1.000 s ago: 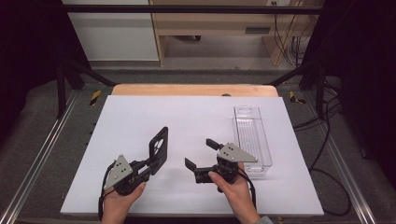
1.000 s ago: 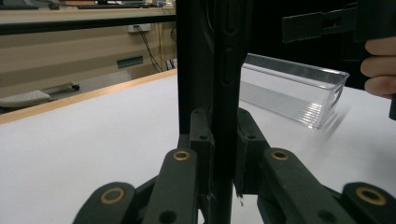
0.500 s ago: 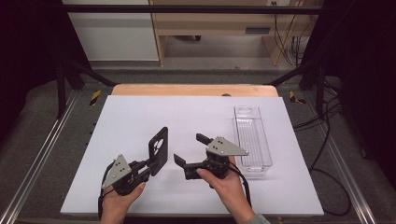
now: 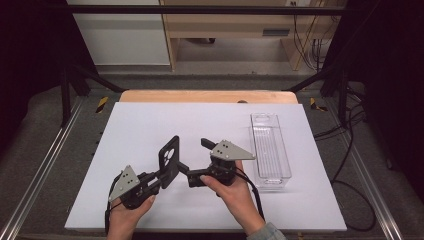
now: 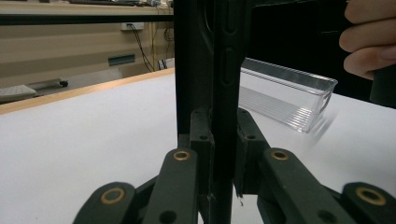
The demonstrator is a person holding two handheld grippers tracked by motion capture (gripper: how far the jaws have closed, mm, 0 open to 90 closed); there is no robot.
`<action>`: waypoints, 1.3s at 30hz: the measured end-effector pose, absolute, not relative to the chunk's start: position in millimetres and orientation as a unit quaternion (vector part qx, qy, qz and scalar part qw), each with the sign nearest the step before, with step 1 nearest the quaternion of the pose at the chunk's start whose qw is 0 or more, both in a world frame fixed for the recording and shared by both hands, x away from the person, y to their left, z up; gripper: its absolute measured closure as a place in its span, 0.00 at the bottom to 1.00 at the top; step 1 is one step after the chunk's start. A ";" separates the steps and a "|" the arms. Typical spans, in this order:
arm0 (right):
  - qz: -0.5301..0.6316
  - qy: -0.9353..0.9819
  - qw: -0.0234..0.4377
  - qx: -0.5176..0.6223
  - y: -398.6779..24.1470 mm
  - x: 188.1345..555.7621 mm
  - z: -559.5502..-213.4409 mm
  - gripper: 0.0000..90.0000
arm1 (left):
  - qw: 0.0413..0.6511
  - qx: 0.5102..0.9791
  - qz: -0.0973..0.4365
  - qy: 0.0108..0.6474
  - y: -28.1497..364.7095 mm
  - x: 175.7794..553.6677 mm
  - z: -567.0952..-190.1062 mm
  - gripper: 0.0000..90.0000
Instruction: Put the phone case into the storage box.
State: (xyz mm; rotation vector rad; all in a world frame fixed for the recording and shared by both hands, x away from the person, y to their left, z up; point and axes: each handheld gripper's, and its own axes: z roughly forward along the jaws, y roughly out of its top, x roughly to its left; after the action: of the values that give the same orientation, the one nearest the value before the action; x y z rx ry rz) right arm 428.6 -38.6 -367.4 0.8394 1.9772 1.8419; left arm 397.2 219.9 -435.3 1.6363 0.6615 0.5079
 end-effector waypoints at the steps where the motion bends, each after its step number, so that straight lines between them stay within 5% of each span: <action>1: 0.644 0.690 0.153 0.294 -36.7 428.9 -367.8 0.02 | 0.608 0.707 0.219 0.287 220.2 397.2 -435.3 0.90; 19: 0.644 0.700 0.113 0.287 2.7 443.3 -384.0 0.02 | 0.617 0.703 0.201 0.292 223.1 398.8 -436.5 0.90; 39: 0.647 0.695 0.118 0.290 17.4 452.9 -390.6 0.09 | 0.626 0.704 0.174 0.286 221.4 400.2 -438.0 0.90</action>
State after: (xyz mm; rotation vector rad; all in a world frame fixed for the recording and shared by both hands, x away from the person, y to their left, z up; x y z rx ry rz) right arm 452.9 17.4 -390.6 0.8483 2.0344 1.8934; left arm 400.2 221.4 -438.0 1.6154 0.6550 0.3984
